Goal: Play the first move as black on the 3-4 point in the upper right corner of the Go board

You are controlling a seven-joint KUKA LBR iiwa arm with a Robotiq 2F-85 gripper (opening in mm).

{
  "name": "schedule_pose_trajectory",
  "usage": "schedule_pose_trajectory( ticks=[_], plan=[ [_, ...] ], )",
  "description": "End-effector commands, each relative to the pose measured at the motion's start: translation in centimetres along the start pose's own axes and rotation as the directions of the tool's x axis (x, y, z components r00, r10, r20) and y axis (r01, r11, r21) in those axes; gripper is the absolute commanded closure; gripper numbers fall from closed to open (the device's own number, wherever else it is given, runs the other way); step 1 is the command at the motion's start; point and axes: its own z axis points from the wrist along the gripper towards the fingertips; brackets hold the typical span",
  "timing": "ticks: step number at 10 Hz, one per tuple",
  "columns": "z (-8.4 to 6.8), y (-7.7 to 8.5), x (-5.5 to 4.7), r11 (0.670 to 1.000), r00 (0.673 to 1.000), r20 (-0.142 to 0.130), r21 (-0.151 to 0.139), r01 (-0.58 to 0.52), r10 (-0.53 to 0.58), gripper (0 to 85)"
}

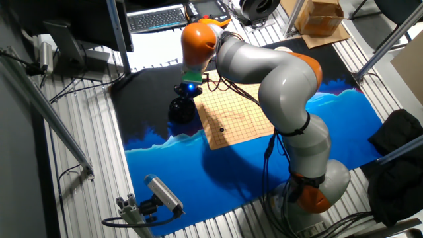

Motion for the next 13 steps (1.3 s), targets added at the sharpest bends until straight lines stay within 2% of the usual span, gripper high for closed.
schedule_pose_trajectory(
  ticks=[1, 6, 8, 10, 13],
  plan=[
    [-0.5, -0.4, -0.2, 1.000, 1.000, 0.001, 0.015, 0.016, -0.016, 85.0],
    [-3.7, -4.3, -2.4, 0.995, 0.996, 0.014, 0.058, 0.085, -0.086, 85.0],
    [-4.4, -6.1, -3.2, 0.985, 0.990, 0.032, 0.109, 0.130, -0.134, 85.0],
    [-4.5, -7.5, -3.4, 0.979, 0.983, 0.037, 0.108, 0.173, -0.177, 85.0],
    [-4.5, -7.5, -3.4, 0.985, 0.989, 0.031, 0.095, 0.143, -0.146, 85.0]
  ],
)
